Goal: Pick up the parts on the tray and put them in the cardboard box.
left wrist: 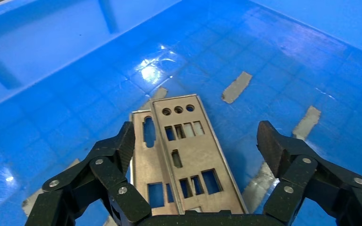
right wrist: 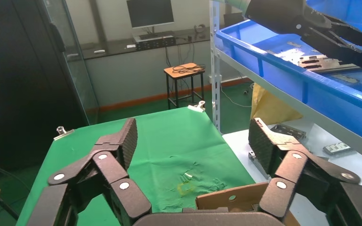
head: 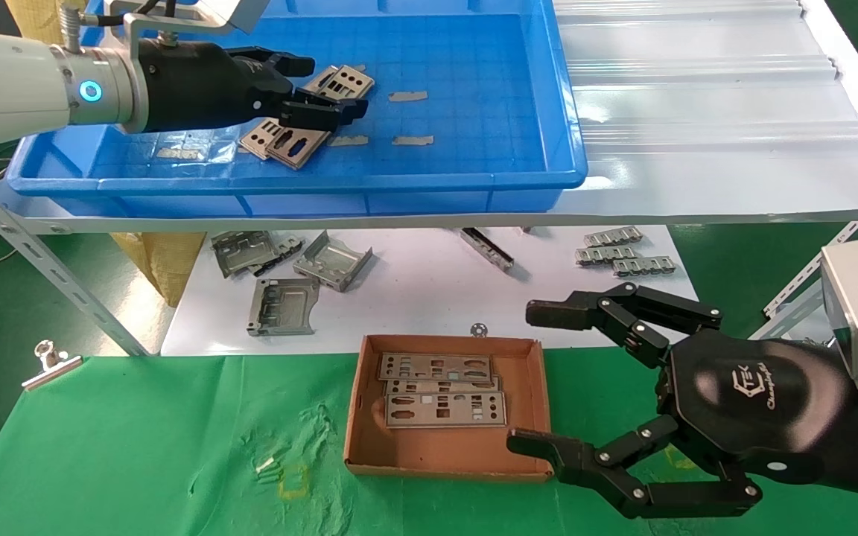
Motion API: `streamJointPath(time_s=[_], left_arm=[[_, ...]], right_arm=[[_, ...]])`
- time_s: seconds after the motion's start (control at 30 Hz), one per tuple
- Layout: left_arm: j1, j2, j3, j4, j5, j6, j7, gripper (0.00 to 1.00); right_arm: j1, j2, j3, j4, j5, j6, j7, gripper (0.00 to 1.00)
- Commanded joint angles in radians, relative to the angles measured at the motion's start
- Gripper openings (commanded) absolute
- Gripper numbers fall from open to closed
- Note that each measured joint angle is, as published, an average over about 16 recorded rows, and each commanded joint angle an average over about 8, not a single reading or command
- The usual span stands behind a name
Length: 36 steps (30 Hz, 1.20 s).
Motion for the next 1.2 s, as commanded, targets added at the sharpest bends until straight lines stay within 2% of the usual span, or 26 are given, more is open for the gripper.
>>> streamJointPath(time_s=[0.03, 0.67, 1.2], left_arm=[[0.0, 0.003, 0.001, 0.002, 0.002, -0.005, -0.003, 0.0], [-0.001, 0.015, 0.018, 0.003, 0.026, -0.025, -0.007, 0.0], [-0.009, -0.001, 0.014, -0.005, 0.019, -0.101, 0.013, 0.0]], right_arm=[[0.0, 0.0, 0.0, 0.0, 0.0, 0.0, 0.0, 1.0], [0.0, 0.0, 0.0, 0.0, 0.0, 0.0, 0.0, 1.0], [0.0, 0.0, 0.0, 0.0, 0.0, 0.0, 0.0, 1.0]])
